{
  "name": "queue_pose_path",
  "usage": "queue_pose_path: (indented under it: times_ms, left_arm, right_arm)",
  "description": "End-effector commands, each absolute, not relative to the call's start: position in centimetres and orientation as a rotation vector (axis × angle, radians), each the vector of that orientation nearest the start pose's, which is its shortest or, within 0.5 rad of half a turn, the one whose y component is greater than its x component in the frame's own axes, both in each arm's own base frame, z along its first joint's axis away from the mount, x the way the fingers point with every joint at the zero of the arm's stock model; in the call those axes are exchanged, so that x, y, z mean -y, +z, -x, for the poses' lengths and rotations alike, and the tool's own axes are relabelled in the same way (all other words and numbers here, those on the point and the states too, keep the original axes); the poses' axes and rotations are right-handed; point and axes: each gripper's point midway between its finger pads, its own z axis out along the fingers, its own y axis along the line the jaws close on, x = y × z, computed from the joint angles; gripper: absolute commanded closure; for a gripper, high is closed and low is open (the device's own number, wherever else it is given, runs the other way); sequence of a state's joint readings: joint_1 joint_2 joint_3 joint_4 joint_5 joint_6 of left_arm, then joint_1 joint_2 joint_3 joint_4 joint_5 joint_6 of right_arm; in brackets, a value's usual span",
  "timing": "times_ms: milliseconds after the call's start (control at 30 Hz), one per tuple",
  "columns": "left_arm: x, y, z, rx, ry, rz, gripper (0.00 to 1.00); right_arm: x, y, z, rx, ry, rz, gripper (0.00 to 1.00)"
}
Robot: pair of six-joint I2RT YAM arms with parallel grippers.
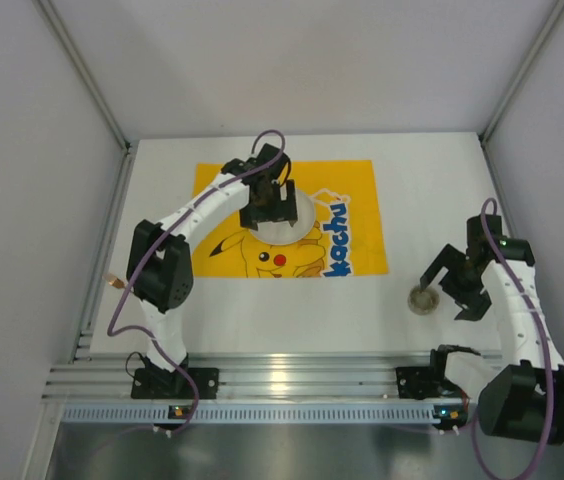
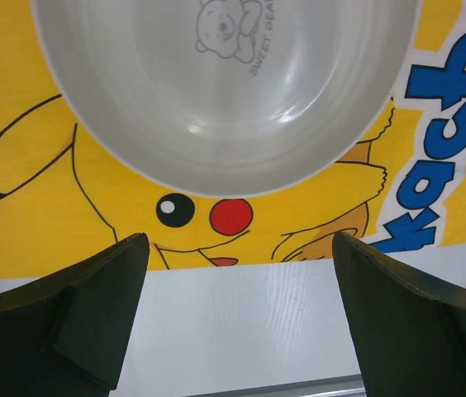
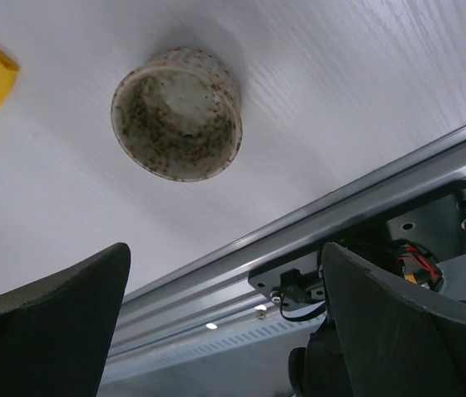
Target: Set the dinner table for one person
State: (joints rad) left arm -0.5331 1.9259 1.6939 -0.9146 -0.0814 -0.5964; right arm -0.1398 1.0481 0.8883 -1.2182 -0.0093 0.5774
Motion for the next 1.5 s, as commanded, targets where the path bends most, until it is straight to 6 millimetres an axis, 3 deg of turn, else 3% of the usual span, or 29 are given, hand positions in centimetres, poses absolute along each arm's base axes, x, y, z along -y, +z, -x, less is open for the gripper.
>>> queue_pose_path:
  times_ms: [0,233,433,567,633,667,733,867,900,933,1033,1067,1167,1200,1267,1300,1333,1367,1400,1433,1467]
  left_arm:
    - [24.9,13.8,-38.2,-2.674,-0.298,0.078,0.02]
    - [24.1,13.6,-37.7,-2.676,-0.259,0.078,0.03]
    - [23.0,14.0,-36.9,-2.664,-0.230,0.085,0.03]
    - [22.1,14.0,-36.5,-2.666,-0.228,0.117,0.02]
    - [21.5,13.9,-36.5,-2.667,-0.222,0.136,0.02]
    - [21.2,14.2,-36.5,-2.659,-0.225,0.145,0.02]
    - [20.7,14.3,-36.4,-2.658,-0.218,0.162,0.02]
    - [20.1,14.3,-36.4,-2.653,-0.209,0.178,0.02]
    - [20.0,14.3,-36.3,-2.654,-0.208,0.180,0.02]
    - [20.0,14.4,-36.4,-2.652,-0.209,0.180,0.02]
    - [20.1,14.7,-36.5,-2.646,-0.210,0.177,0.02]
    - [20.0,14.7,-36.7,-2.644,-0.204,0.176,0.02]
    - [20.0,15.3,-37.1,-2.627,-0.198,0.172,0.02]
    - [20.0,15.4,-37.2,-2.624,-0.197,0.170,0.02]
    - [20.0,15.7,-37.6,-2.620,-0.196,0.173,0.02]
    - [19.9,15.9,-37.6,-2.620,-0.196,0.175,0.02]
    - [19.8,16.2,-37.7,-2.613,-0.194,0.174,0.02]
    - [19.6,16.3,-37.8,-2.611,-0.185,0.178,0.02]
    - [19.3,16.5,-37.8,-2.610,-0.177,0.181,0.02]
    - [19.1,16.8,-37.7,-2.606,-0.173,0.182,0.02]
    - [18.7,17.1,-37.6,-2.601,-0.164,0.187,0.02]
  right_arm:
    - [-0.6,10.5,-13.6,-2.776,0.062,-1.085,0.01]
    - [0.2,9.1,-14.4,-2.727,0.013,-1.116,0.14]
    - [1.6,7.7,-15.6,-2.742,-0.069,-1.132,0.19]
    - [1.6,5.7,-17.2,-2.763,-0.040,-1.134,0.32]
    - [1.3,4.3,-16.7,-2.793,-0.037,-1.147,0.41]
    - [1.1,3.6,-17.3,-2.790,-0.012,-1.144,0.56]
    - [0.9,2.6,-16.9,-2.812,-0.008,-1.150,0.68]
    - [1.3,2.3,-17.9,-2.804,-0.025,-1.155,0.74]
    - [1.3,2.4,-18.2,-2.799,-0.022,-1.151,0.91]
    - [1.4,2.5,-18.5,-2.793,-0.021,-1.153,1.00]
    - [1.8,5.3,-20.3,-2.723,-0.007,-1.107,1.00]
    - [2.3,7.8,-22.5,-2.650,0.011,-1.078,1.00]
    - [2.7,12.6,-25.4,-2.564,0.035,-1.012,1.00]
    - [3.0,16.2,-27.9,-2.480,0.064,-0.974,1.00]
    - [2.2,17.8,-30.3,-2.492,0.104,-0.934,1.00]
    - [1.8,20.8,-32.7,-2.430,0.144,-0.892,1.00]
    - [0.5,20.1,-34.5,-2.474,0.174,-0.857,1.00]
    - [-0.5,22.5,-36.8,-2.430,0.234,-0.809,1.00]
    - [-1.5,22.8,-38.3,-2.434,0.259,-0.779,1.00]
    - [-3.5,20.9,-40.2,-2.501,0.285,-0.744,1.00]
    - [-5.2,23.1,-42.5,-2.458,0.332,-0.673,1.00]
